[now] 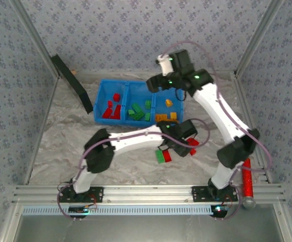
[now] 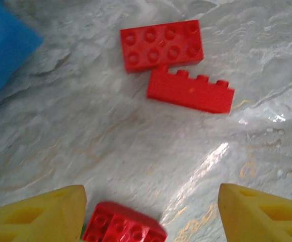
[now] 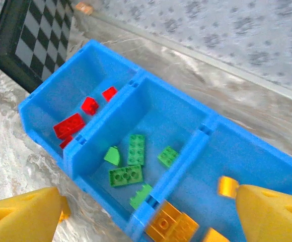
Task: Sort the legos into containers by color
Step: Pick up the lego from the top-right of the table.
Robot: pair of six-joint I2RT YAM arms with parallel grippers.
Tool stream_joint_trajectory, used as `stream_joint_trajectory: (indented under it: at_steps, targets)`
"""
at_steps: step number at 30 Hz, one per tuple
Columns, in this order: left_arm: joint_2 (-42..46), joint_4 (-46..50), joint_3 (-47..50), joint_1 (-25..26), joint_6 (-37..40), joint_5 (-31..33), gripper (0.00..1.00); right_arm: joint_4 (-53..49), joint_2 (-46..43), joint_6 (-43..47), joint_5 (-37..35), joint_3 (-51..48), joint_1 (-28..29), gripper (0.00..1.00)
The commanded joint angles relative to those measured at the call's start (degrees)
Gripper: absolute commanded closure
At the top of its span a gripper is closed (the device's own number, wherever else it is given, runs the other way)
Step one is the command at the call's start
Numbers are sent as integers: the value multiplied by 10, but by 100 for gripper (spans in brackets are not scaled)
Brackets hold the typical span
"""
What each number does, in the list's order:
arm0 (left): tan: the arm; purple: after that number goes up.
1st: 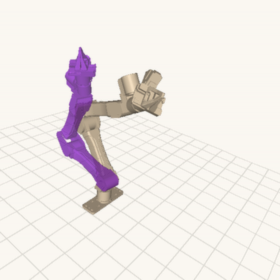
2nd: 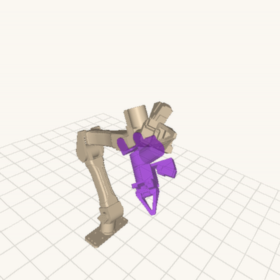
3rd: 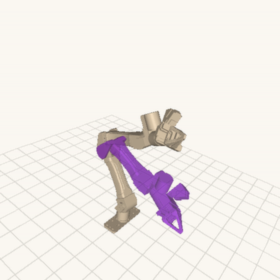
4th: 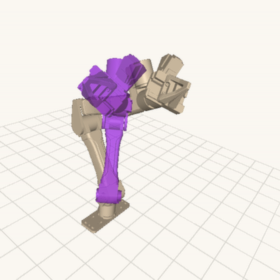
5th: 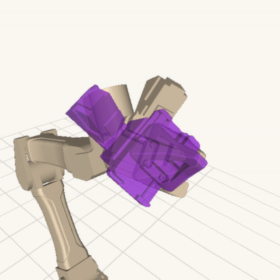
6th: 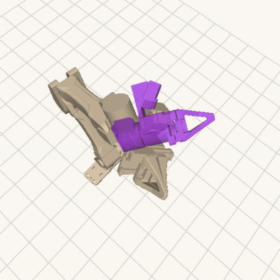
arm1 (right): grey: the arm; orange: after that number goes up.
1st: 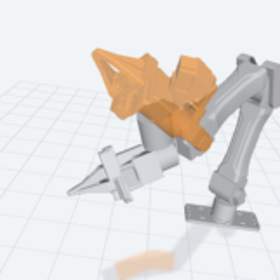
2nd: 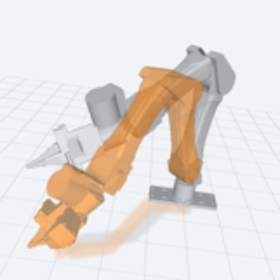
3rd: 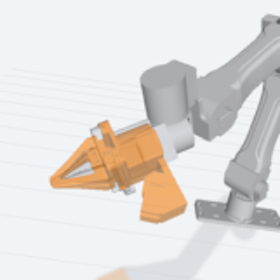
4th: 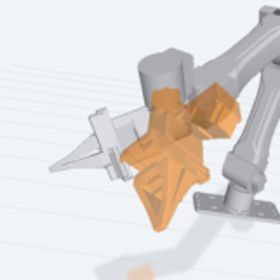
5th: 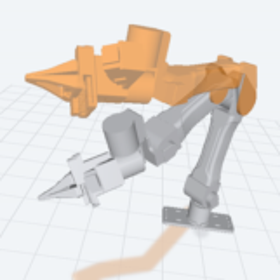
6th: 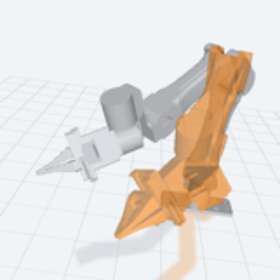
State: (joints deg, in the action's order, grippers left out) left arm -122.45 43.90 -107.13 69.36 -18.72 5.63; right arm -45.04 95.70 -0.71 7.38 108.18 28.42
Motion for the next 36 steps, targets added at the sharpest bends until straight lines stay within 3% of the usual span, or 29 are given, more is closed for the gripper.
stream_joint_trajectory:
  at_steps: [1,6,12,27,36]
  targets:
    - [-96,141,-172,-2,-51,-7,30,-32,-65,-17,-3,-73,-29,8]
    - [-169,179,-277,-5,-189,-93,26,-11,-152,-36,3,-186,-104,8]
    - [-190,219,-283,-4,-274,-72,25,32,-202,-55,17,-263,-156,8]
    - [-231,119,-293,-4,-394,-119,26,56,-219,-57,29,-293,-161,8]
    - [-259,153,-323,-6,-408,-65,30,57,-230,-57,30,-297,-161,9]
